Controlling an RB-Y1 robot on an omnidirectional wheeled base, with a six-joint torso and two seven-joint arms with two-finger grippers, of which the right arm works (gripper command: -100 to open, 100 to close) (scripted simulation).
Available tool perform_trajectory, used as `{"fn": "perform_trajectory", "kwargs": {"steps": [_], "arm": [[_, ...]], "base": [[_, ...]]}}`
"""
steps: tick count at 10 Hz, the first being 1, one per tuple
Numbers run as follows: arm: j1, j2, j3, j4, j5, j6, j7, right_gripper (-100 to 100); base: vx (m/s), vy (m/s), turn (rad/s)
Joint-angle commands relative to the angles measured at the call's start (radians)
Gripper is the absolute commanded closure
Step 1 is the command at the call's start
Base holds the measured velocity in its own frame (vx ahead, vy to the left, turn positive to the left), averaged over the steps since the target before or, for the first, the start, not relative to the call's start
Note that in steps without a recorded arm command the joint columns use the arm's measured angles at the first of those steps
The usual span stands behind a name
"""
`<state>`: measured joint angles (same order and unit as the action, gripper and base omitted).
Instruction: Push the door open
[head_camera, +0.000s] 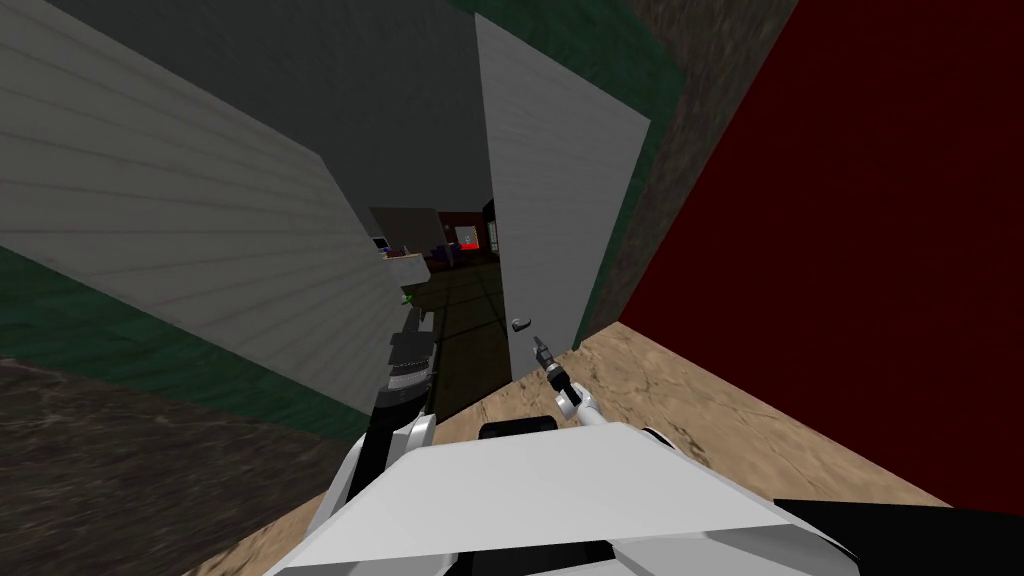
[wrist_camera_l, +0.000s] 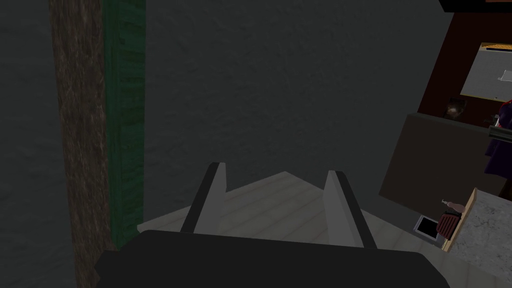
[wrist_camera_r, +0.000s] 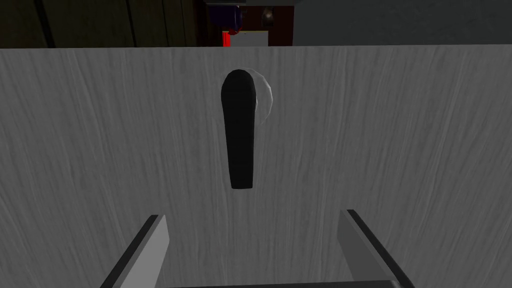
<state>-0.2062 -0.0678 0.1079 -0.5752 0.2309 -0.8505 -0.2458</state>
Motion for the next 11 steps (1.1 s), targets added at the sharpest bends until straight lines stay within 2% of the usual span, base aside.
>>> {"fn": "perform_trajectory", "kwargs": {"steps": [1, 4, 8, 9, 10, 11], "arm": [[-0.004, -0.001, -0.003, 0.009, -0.003, -0.004, 0.005, -100], [-0.002, 0.002, -0.009, 0.014, -0.008, -0.006, 0.015, -100], [0.0, 0.017, -0.017, 0.02, -0.015, -0.01, 0.027, -100], [0.001, 0.015, -0.016, 0.017, -0.014, -0.008, 0.025, -100], [0.001, 0.015, -0.016, 0.017, -0.014, -0.008, 0.025, 100], [0.001, 0.015, -0.016, 0.017, -0.014, -0.008, 0.025, 100]], "base": [[0.193, 0.037, 0.031], [0.179, 0.06, 0.03], [0.206, 0.049, 0.03], [0.087, 0.023, 0.003], [-0.011, -0.003, -0.003], [-0.027, -0.01, 0.01]]}}
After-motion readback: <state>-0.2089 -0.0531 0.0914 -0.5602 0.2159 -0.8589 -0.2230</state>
